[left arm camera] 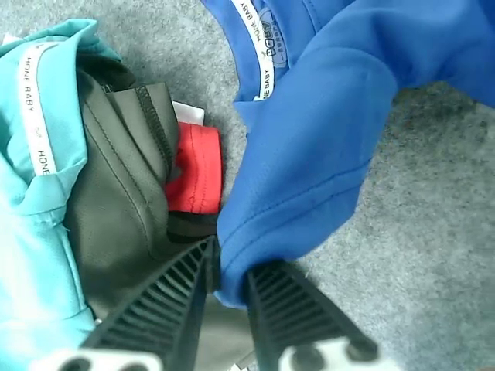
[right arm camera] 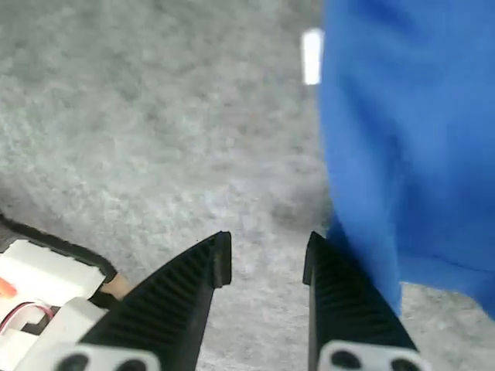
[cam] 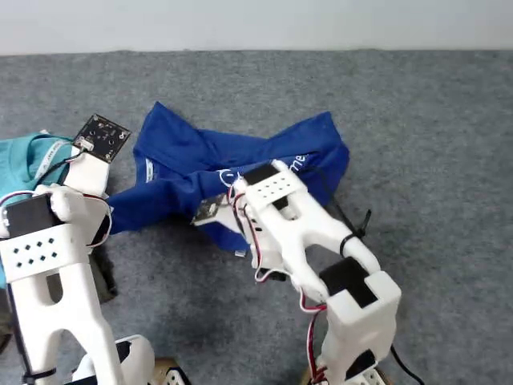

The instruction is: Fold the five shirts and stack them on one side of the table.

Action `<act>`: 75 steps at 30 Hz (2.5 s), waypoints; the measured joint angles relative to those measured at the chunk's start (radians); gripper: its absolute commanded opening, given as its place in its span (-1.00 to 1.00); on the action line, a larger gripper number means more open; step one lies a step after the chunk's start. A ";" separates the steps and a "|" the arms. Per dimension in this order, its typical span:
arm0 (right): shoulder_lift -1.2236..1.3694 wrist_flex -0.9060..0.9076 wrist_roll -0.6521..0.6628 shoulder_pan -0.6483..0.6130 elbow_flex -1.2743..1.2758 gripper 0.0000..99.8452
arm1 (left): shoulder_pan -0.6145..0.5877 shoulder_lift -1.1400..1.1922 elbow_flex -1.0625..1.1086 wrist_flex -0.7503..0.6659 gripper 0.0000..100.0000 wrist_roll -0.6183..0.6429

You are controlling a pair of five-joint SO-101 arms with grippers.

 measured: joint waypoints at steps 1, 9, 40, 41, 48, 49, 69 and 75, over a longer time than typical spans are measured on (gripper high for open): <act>0.000 0.012 0.000 0.008 -0.021 -0.68 | 0.000 0.000 0.000 0.000 -0.97 0.000; 0.005 0.124 0.000 0.012 -0.176 -0.68 | 0.000 0.000 0.000 0.000 -0.97 0.000; 0.183 0.158 0.051 -0.011 -0.186 -0.76 | 0.000 0.000 0.000 -0.009 -0.97 0.000; 0.183 0.169 0.051 -0.023 -0.186 -0.76 | 0.000 0.000 0.000 -0.009 -0.97 0.000; 0.181 0.175 0.051 -0.060 -0.186 -0.76 | 0.000 0.000 0.000 -0.009 -0.97 0.000; 0.176 0.175 0.051 -0.060 -0.186 -0.76 | 0.000 0.000 0.000 -0.009 -0.97 0.000; 0.226 0.123 0.066 0.035 -0.186 -0.76 | 0.000 0.000 0.000 -0.009 -0.97 0.000; 0.244 0.169 0.035 -0.026 -0.195 -0.76 | 0.000 0.000 0.000 -0.009 -0.97 0.000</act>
